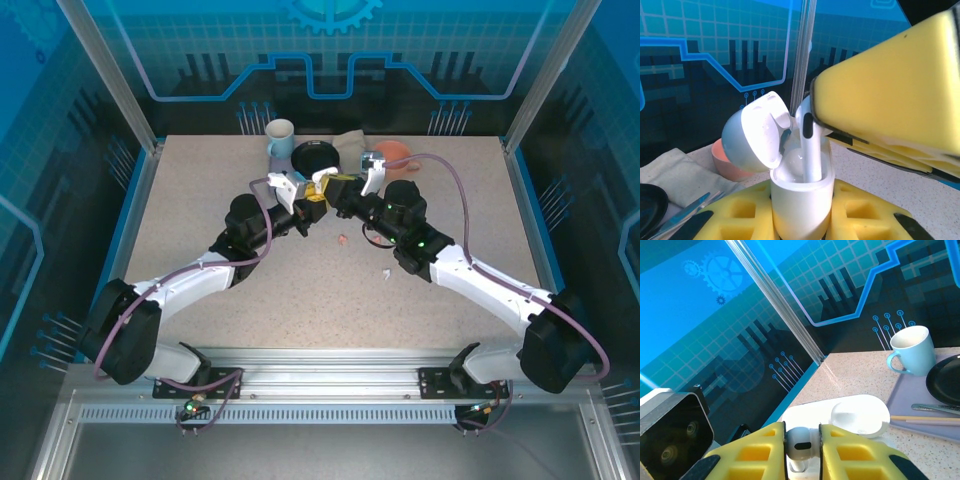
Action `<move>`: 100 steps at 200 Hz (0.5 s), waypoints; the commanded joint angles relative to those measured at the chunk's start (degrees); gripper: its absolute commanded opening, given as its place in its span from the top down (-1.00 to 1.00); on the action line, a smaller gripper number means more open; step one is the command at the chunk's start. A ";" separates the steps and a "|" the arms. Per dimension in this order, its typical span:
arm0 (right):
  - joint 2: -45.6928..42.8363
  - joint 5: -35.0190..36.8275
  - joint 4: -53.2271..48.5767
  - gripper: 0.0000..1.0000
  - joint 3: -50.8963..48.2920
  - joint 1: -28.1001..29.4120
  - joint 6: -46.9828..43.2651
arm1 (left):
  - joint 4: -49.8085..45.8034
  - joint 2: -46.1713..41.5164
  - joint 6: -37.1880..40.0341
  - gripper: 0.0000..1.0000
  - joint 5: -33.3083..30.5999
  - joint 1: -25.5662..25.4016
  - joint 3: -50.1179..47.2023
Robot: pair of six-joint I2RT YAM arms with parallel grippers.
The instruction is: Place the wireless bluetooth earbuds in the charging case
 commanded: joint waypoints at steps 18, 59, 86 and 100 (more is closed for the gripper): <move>0.64 -2.24 -0.90 0.63 0.01 1.16 -1.78 | 2.29 -0.42 -0.85 1.00 -0.83 -0.47 2.49; -0.52 -2.99 -1.25 0.61 -1.94 1.25 -1.92 | 1.58 -0.43 -0.40 1.00 -1.19 -0.43 3.12; -1.09 -3.10 -2.02 0.43 -2.01 1.15 -2.15 | 1.58 -0.11 -0.49 1.00 -1.20 -0.44 3.38; -1.17 -2.90 -2.60 0.31 -1.42 1.14 -2.19 | 1.62 0.08 -0.65 1.00 -1.11 -0.41 3.52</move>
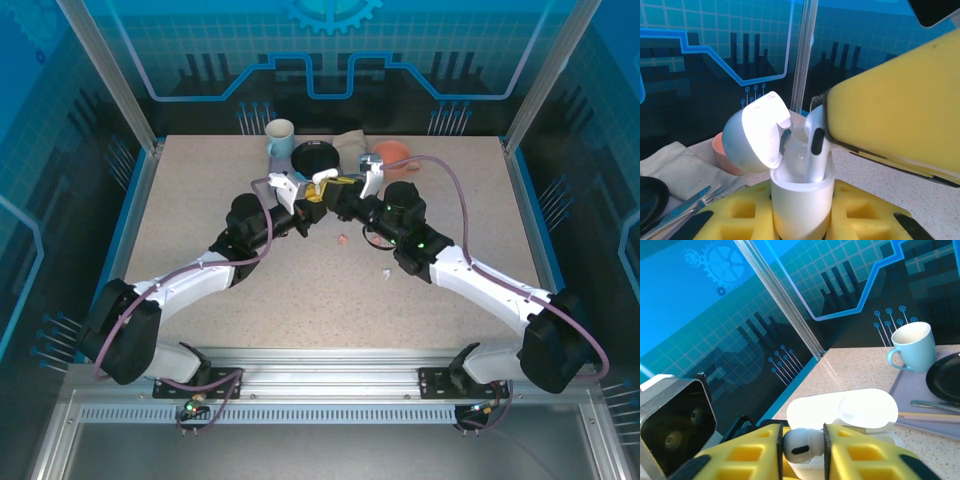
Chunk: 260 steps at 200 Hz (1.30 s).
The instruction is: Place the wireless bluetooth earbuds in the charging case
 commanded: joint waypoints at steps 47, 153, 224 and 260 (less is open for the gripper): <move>-1.58 -1.72 -5.36 0.01 2.79 -0.05 0.51 | 3.70 0.29 -1.20 1.00 -0.61 -0.42 3.04; -4.76 -1.42 -11.00 -0.32 5.63 -3.58 4.27 | 5.27 0.49 -2.60 1.00 -1.31 -0.43 1.99; -7.35 -1.42 -15.64 -0.32 2.70 -3.49 21.64 | 5.80 0.77 -3.06 1.00 -2.95 -0.45 0.85; -4.77 -1.66 -17.98 -0.28 5.62 -2.14 22.27 | 5.52 0.50 -2.97 1.00 -3.00 -0.42 0.71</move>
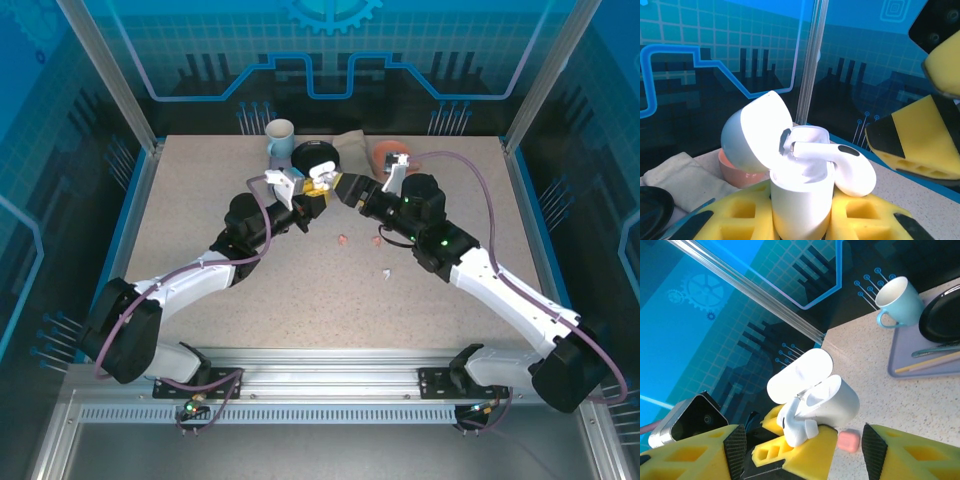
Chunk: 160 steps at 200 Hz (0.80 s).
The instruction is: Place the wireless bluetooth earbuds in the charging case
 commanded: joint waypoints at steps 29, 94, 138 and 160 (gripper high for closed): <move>3.04 -0.79 -1.64 -0.21 3.05 2.30 3.01 | 2.11 0.39 -1.01 1.00 -0.72 -0.39 0.42; 3.22 -2.30 -1.66 -0.12 4.67 3.23 3.05 | 1.75 1.01 -0.85 1.00 -0.13 -0.42 0.34; 5.32 -4.36 -1.49 -0.12 6.89 3.38 3.54 | 1.87 1.32 -1.04 1.00 0.06 -0.44 0.14; 5.89 -4.56 -1.05 -0.12 7.15 3.47 3.63 | 1.83 1.36 -1.15 1.00 0.15 -0.49 0.06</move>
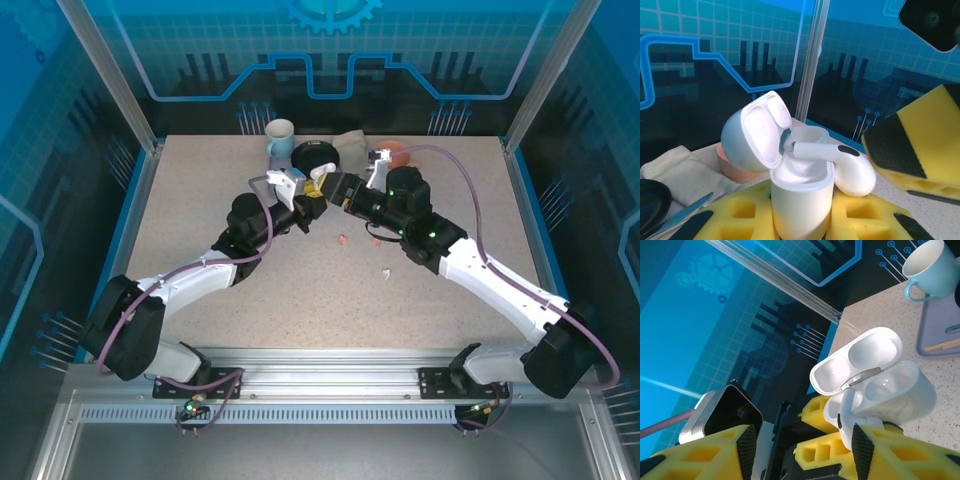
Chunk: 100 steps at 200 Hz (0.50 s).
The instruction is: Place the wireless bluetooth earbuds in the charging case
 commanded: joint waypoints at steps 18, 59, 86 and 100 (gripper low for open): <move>0.93 -1.31 0.72 -0.12 1.85 0.85 0.59 | 1.96 0.29 -0.67 1.00 0.06 -0.41 -0.06; -2.16 0.28 -1.17 -0.12 0.91 0.75 -1.54 | 2.03 0.43 -0.53 1.00 0.03 -0.46 -0.02; -3.51 0.71 -3.31 -0.12 0.23 0.23 -1.88 | 2.16 0.64 -0.51 1.00 0.12 -0.41 -0.06; -3.57 0.62 -3.32 -0.12 -0.41 0.15 -1.51 | 2.11 0.81 -0.55 1.00 0.02 -0.42 -0.03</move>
